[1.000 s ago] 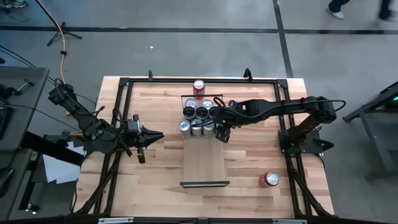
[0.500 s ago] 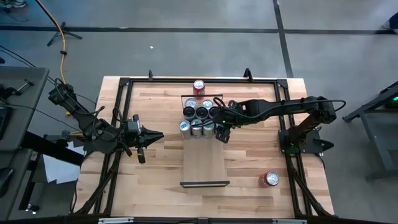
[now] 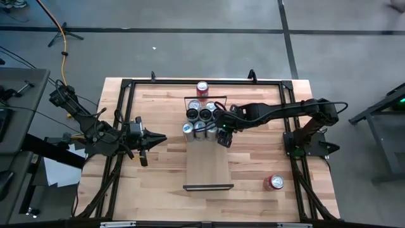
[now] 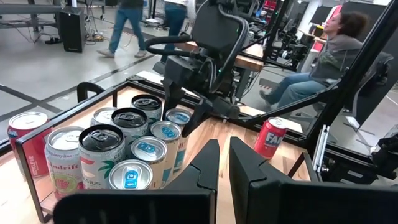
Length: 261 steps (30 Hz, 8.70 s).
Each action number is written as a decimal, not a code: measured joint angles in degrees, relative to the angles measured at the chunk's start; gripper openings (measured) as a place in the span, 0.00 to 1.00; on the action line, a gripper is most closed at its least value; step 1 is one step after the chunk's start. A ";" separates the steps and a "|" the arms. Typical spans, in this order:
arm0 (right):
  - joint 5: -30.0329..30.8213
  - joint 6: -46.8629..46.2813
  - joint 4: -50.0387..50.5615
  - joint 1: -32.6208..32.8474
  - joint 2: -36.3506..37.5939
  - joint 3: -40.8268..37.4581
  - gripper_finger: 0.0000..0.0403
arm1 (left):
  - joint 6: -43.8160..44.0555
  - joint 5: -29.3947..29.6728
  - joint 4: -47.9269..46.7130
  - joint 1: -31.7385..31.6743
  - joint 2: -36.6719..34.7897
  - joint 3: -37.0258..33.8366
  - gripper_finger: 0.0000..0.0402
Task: Place canned beverage on shelf
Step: Put the blue soda can on the shelf aligned with the other blue soda can, then put the bottom red soda can on the shelf
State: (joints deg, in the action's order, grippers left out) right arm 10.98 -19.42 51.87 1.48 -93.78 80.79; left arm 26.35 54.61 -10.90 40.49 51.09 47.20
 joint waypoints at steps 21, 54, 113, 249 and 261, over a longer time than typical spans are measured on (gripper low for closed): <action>2.29 1.42 -0.64 0.00 0.00 0.00 0.59 | -0.02 0.02 0.04 -0.02 0.00 0.00 0.00; 1.18 3.05 3.29 0.07 1.43 0.02 0.94 | -0.02 0.02 0.89 -0.01 -0.09 0.00 0.00; 5.33 -3.65 -69.23 11.67 44.63 -38.88 0.98 | -15.98 -31.36 12.04 -23.27 -6.01 0.04 0.00; -3.95 -72.88 37.28 35.32 4.04 11.46 0.72 | -3.95 -27.04 3.21 -23.25 -7.50 0.00 0.74; -1.99 -45.70 20.56 18.48 1.83 15.58 0.72 | -1.46 -30.80 3.52 -23.19 -7.50 0.00 0.74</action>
State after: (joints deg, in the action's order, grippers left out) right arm 8.99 -65.12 72.43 19.96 -91.95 96.38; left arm 24.89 23.81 -7.38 17.30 43.59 47.20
